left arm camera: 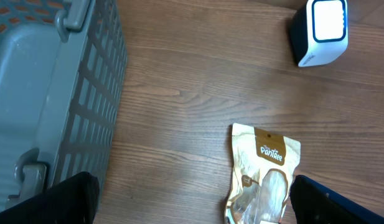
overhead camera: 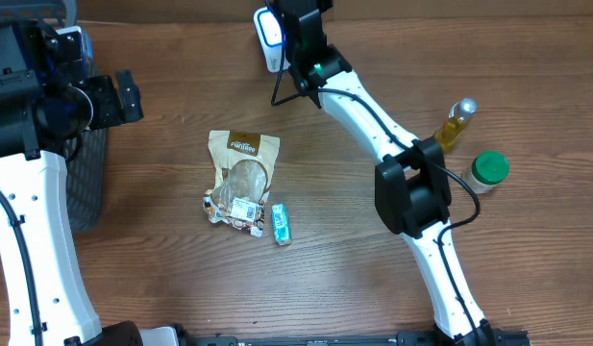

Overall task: Scan the item barcode
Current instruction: 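Hold the wipes packet barcode in front of the scanner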

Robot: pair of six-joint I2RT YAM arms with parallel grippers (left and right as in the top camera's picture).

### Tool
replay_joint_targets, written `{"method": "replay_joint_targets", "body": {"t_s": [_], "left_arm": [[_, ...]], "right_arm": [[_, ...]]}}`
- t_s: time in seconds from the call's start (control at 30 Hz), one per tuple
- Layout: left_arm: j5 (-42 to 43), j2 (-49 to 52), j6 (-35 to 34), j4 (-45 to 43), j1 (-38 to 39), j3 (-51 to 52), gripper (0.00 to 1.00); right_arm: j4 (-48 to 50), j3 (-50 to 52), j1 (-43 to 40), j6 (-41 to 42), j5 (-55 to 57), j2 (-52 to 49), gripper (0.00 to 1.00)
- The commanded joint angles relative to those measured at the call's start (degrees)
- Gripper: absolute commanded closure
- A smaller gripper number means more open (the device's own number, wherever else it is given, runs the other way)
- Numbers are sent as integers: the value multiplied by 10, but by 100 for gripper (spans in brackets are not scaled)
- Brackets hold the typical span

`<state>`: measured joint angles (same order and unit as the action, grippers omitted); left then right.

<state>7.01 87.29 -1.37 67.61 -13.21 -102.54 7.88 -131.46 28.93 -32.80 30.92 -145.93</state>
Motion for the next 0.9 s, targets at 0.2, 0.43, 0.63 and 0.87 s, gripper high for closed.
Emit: {"method": "replay_joint_targets", "body": {"t_s": [0.2,0.43,0.63,0.87], "left_arm": [[-1,1,-3,-2,2,-6,0],[-1,1,-3,-2,2,-6,1],[-1,1,-4,-2,2,-6,0],[-1,1,-3,-2,2,-6,1]], "right_arm": [[-37,-5,16,10,2,-37,96],[-75,-5,37,15,3,-37,96],[-127,-5,48,52,3,-37,96],[-107,-5,38,66,6,-37,96]]}}
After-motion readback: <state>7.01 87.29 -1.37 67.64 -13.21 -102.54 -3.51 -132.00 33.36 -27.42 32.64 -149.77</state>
